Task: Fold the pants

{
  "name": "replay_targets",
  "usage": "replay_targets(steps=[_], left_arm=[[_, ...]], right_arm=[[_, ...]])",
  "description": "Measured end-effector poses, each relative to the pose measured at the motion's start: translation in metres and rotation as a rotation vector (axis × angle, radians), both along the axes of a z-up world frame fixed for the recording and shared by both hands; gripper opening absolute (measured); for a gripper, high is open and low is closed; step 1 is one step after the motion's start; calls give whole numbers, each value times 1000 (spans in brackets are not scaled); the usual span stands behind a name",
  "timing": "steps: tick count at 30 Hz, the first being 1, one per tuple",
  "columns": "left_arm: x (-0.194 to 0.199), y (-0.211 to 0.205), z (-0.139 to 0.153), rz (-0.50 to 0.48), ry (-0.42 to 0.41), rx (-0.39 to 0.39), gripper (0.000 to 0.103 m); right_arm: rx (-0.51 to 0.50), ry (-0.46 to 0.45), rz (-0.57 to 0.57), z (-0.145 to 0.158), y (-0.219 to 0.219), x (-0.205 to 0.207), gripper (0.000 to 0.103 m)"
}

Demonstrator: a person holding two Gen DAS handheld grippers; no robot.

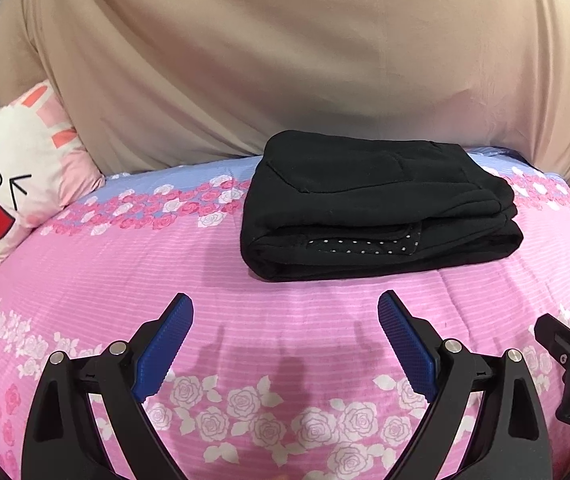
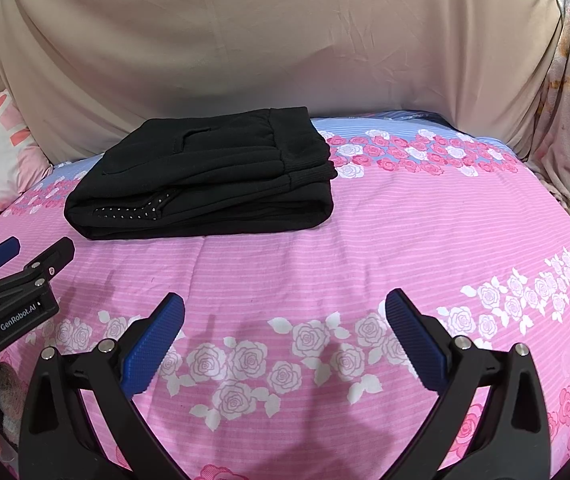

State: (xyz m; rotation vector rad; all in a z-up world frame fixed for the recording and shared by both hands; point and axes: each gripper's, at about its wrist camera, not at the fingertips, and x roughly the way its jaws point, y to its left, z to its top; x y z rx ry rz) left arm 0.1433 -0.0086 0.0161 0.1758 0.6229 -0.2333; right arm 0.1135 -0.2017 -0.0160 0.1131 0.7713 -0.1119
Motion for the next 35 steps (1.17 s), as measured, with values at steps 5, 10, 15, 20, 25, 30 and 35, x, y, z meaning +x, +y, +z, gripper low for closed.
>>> replay_targets(steps=[5,10,15,20,25,30,35], left_arm=[[-4,-6,0,-22,-2,28,91],[-2,-4,-1,-12,18,29,92],[-3,-1,-2,3,19,28,92],[-5,2,-1,-20,16,-5,92],[-5,3,-1,-8,20,-17,92],[-6,0,-1,-16,9,4,91],[-7,-1,-1,-19,11,6,91]], right_arm=[[0,0,-1,0,0,0,98],[0,0,-1,0,0,0,98],[-1,0,-1,0,0,0,98],[0,-1,-2,0,0,0,98],[0,-3,-3,0,0,-1,98],[0,-2,-5,0,0,-1,98],[0,-3,-5,0,0,-1,98]])
